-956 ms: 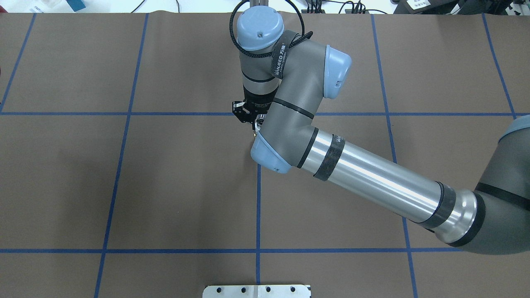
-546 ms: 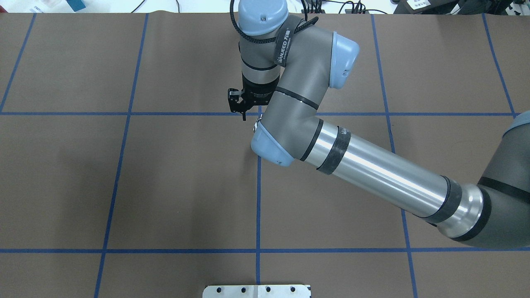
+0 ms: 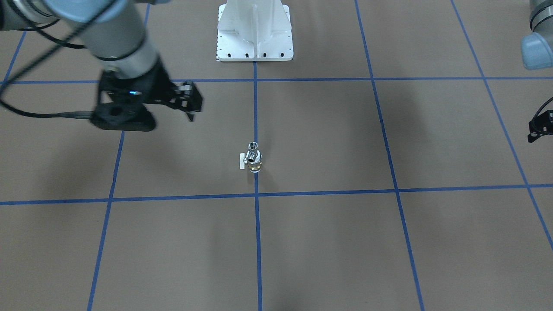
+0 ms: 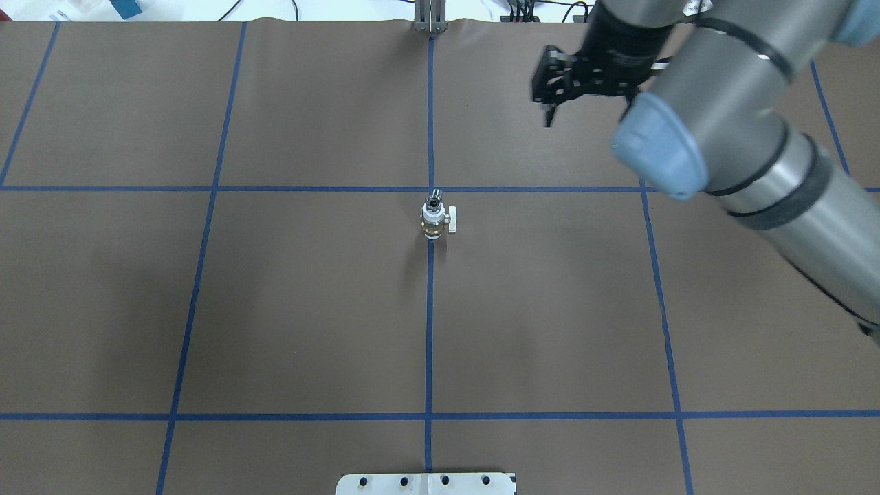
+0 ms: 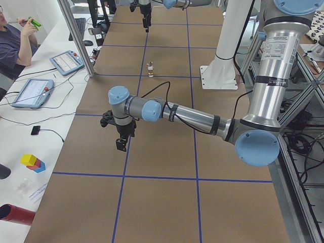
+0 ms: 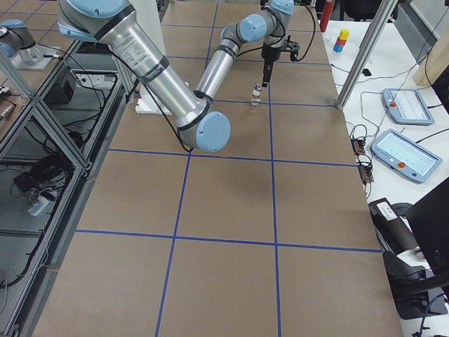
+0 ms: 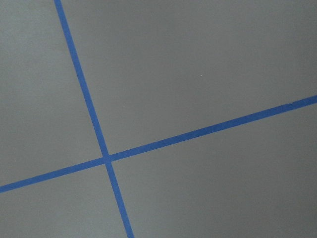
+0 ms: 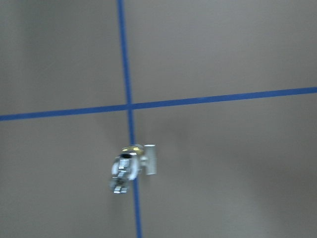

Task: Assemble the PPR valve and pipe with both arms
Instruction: 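Open the right gripper and lift it away from the assembled valve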

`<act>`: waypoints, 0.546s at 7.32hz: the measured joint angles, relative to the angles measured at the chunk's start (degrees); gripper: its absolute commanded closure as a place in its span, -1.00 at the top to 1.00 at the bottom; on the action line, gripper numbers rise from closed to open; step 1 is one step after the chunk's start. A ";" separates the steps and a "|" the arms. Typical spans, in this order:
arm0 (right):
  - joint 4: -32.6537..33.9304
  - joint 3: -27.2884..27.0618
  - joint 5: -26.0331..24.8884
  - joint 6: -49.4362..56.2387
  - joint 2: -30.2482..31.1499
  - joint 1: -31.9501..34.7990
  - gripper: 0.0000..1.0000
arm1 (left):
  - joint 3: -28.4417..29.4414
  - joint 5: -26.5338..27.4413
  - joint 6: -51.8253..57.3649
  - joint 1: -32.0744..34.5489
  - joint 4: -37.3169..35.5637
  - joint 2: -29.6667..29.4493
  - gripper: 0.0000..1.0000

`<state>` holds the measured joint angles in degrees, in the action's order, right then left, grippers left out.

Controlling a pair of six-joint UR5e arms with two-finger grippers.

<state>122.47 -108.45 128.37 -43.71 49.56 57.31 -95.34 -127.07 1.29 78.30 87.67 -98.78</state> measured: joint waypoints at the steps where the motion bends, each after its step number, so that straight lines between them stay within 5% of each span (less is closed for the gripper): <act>1: 0.45 -2.98 0.20 12.38 8.04 5.62 0.98 | 0.33 -1.26 1.99 1.34 -0.21 0.07 1.00; 4: -7.55 0.71 0.86 40.47 26.87 18.76 0.98 | 5.60 -3.90 15.62 8.15 -0.26 1.82 1.00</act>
<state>114.91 -107.74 129.23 -3.24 76.43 76.07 -89.74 -130.96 16.91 86.44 87.41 -96.96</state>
